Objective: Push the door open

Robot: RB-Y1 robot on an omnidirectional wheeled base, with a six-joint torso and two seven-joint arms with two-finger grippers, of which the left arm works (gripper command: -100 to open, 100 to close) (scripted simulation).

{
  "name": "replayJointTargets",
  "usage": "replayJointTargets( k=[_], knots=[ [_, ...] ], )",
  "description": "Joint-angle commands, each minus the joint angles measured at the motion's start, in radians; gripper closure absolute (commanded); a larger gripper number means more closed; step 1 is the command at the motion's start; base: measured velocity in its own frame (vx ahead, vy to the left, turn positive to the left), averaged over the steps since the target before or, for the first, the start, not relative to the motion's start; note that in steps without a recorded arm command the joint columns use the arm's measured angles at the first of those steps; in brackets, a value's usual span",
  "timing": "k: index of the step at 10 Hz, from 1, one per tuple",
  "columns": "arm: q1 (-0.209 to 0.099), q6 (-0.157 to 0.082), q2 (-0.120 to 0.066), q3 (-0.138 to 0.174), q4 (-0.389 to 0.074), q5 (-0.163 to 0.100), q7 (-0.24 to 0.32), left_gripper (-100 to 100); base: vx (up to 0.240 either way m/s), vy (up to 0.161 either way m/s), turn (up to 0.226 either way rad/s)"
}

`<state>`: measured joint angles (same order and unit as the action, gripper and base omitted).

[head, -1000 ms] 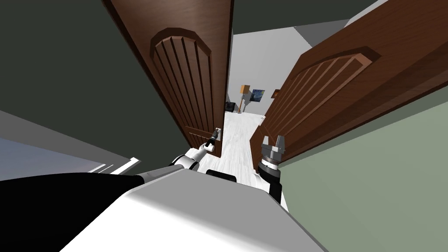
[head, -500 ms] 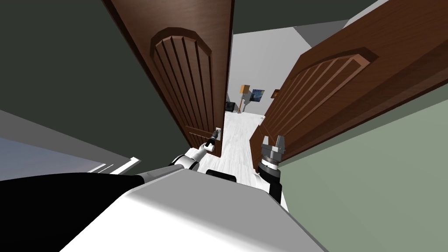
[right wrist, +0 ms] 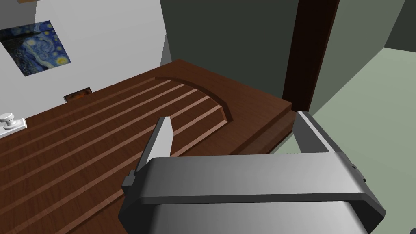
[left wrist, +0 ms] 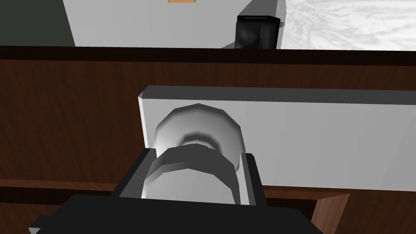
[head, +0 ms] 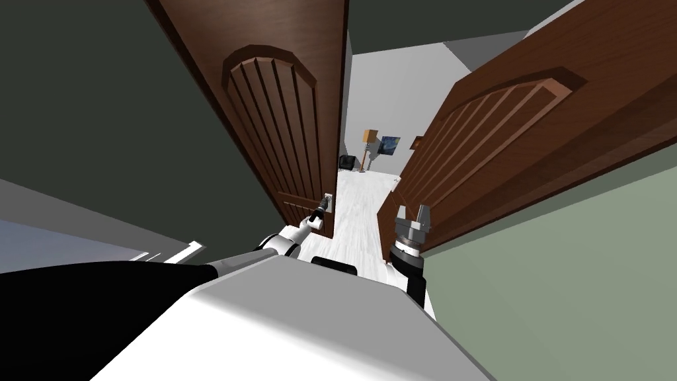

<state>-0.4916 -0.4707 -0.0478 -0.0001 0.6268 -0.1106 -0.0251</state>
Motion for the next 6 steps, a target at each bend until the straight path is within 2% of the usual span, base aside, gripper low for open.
replayJointTargets(
  k=[1, 4, 6],
  knots=[
    [0.003, 0.002, -0.016, 0.013, 0.017, -0.003, -0.003, 100, 0.142, -0.05, 0.013],
    [0.005, 0.001, -0.032, 0.041, 0.014, -0.011, -0.012, 100, 0.184, -0.08, 0.051],
    [0.007, 0.0, -0.042, 0.063, 0.012, -0.018, -0.019, 100, 0.217, -0.131, 0.079]
  ],
)
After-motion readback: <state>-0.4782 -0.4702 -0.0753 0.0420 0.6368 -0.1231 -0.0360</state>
